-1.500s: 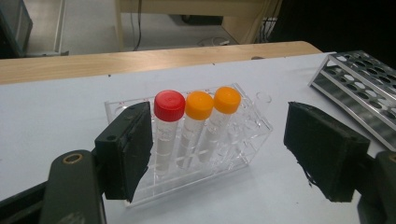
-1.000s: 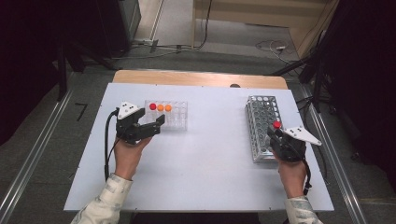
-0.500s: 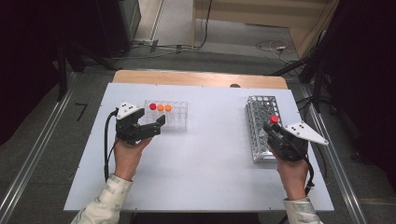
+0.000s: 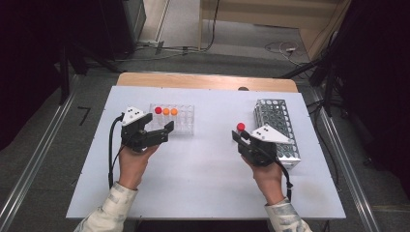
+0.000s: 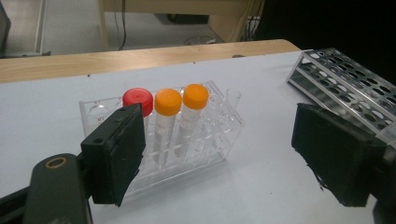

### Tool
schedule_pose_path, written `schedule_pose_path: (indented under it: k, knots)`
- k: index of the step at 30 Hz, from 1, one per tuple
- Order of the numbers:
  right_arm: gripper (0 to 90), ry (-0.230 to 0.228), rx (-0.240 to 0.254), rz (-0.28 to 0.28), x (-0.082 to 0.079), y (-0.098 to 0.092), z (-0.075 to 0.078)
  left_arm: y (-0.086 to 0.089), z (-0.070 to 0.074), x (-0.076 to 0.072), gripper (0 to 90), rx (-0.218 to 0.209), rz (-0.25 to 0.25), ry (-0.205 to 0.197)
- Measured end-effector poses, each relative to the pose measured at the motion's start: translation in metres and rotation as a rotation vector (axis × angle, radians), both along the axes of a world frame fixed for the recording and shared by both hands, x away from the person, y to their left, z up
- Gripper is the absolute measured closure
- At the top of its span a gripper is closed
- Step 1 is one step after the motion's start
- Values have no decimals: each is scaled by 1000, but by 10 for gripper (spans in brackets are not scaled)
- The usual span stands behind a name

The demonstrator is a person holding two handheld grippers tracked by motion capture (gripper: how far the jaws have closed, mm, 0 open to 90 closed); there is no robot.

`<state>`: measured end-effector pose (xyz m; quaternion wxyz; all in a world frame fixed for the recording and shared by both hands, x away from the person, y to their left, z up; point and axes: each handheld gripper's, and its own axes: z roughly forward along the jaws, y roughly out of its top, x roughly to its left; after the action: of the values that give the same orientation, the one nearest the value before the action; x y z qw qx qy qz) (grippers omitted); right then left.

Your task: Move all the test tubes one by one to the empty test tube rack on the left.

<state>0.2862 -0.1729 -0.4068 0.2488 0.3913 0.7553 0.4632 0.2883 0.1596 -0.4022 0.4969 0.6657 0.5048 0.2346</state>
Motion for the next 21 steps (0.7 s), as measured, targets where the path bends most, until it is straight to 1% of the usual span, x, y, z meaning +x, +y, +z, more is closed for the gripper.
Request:
schedule_pose_path:
  k: [3, 9, 11, 14, 18, 21]
  knots:
    - [709, 6, -6, 41, 0, 18, -4, -3, 0, -2, 181, 5, -12, -1]
    - [710, 39, -5, 93, 2, 50, -14, -10, 1, -5, 181, 7, -39, 1]
    - [710, 47, -13, 114, 3, 59, -17, -12, 1, -6, 181, -3, -55, 5]
    - [709, 58, -30, 141, 3, 73, -21, -17, 1, -8, 181, 2, -74, 3]
    - [709, 69, -31, 168, 4, 90, -27, -25, 1, -11, 188, 12, -99, -3]
    - [710, 71, -41, 192, 5, 103, -29, -31, 2, -13, 193, 10, -115, -7]
